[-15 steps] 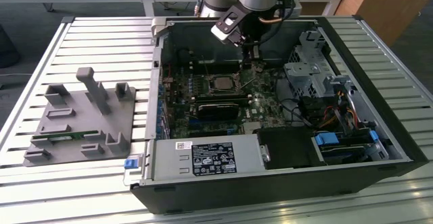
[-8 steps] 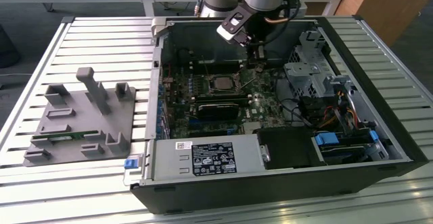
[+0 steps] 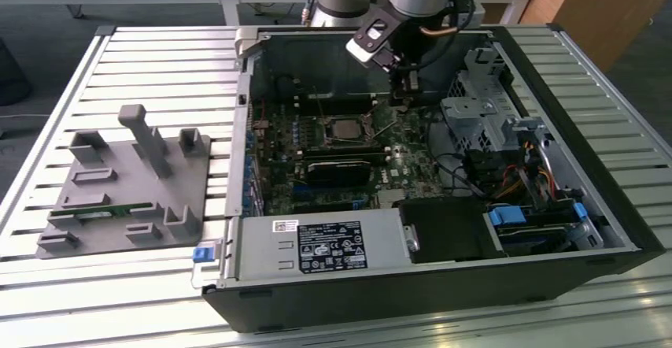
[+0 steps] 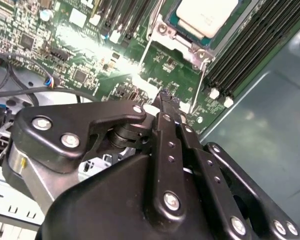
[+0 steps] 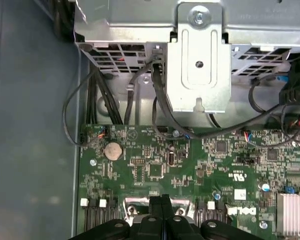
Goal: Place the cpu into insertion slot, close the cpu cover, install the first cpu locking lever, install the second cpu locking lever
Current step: 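Close the cpu cover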
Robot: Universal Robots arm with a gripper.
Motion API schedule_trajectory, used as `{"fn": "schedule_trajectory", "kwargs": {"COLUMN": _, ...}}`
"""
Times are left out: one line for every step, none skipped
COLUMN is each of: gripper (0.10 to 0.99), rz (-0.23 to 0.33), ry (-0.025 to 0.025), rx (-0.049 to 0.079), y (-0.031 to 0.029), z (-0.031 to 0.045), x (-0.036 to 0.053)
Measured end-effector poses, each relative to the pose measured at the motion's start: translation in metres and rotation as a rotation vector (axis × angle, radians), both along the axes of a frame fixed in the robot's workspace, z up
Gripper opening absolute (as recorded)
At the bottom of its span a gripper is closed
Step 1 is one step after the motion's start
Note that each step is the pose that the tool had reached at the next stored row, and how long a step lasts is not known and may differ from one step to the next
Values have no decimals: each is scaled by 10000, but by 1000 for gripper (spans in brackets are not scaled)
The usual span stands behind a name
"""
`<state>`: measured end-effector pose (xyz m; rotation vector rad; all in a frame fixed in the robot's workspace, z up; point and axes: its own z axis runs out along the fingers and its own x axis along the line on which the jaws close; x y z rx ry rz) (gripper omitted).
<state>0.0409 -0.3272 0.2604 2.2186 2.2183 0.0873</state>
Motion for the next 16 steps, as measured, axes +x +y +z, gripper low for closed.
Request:
{"fn": "schedule_trajectory", "kwargs": {"gripper": 106, "rz": 0, "ry": 0, "rx": -2, "y": 4, "z": -1, "x": 8}}
{"fn": "schedule_trajectory", "kwargs": {"gripper": 106, "rz": 0, "ry": 0, "rx": -3, "y": 9, "z": -3, "x": 18}}
{"fn": "schedule_trajectory", "kwargs": {"gripper": 106, "rz": 0, "ry": 1, "rx": -4, "y": 12, "z": -4, "x": 30}}
{"fn": "schedule_trajectory", "kwargs": {"gripper": 106, "rz": -1, "ry": 2, "rx": -8, "y": 17, "z": -6, "x": 39}}
{"fn": "schedule_trajectory", "kwargs": {"gripper": 106, "rz": -1, "ry": 3, "rx": -11, "y": 22, "z": -8, "x": 51}}
{"fn": "schedule_trajectory", "kwargs": {"gripper": 106, "rz": 0, "ry": 4, "rx": -16, "y": 27, "z": -12, "x": 61}}
{"fn": "schedule_trajectory", "kwargs": {"gripper": 106, "rz": 0, "ry": 7, "rx": -27, "y": 33, "z": -14, "x": 73}}
{"fn": "schedule_trajectory", "kwargs": {"gripper": 106, "rz": -1, "ry": 10, "rx": -36, "y": 39, "z": -17, "x": 87}}
{"fn": "schedule_trajectory", "kwargs": {"gripper": 106, "rz": -1, "ry": 12, "rx": -39, "y": 43, "z": -20, "x": 100}}
{"fn": "schedule_trajectory", "kwargs": {"gripper": 106, "rz": 0, "ry": 12, "rx": -40, "y": 46, "z": -22, "x": 111}}
{"fn": "schedule_trajectory", "kwargs": {"gripper": 106, "rz": -1, "ry": 13, "rx": -42, "y": 49, "z": -25, "x": 118}}
{"fn": "schedule_trajectory", "kwargs": {"gripper": 106, "rz": -1, "ry": 14, "rx": -44, "y": 52, "z": -27, "x": 126}}
{"fn": "schedule_trajectory", "kwargs": {"gripper": 106, "rz": 0, "ry": 16, "rx": -45, "y": 56, "z": -29, "x": 134}}
{"fn": "schedule_trajectory", "kwargs": {"gripper": 106, "rz": -1, "ry": 17, "rx": -46, "y": 60, "z": -32, "x": 143}}
{"fn": "schedule_trajectory", "kwargs": {"gripper": 106, "rz": 0, "ry": 18, "rx": -46, "y": 63, "z": -35, "x": 153}}
{"fn": "schedule_trajectory", "kwargs": {"gripper": 106, "rz": 0, "ry": 18, "rx": -48, "y": 66, "z": -37, "x": 164}}
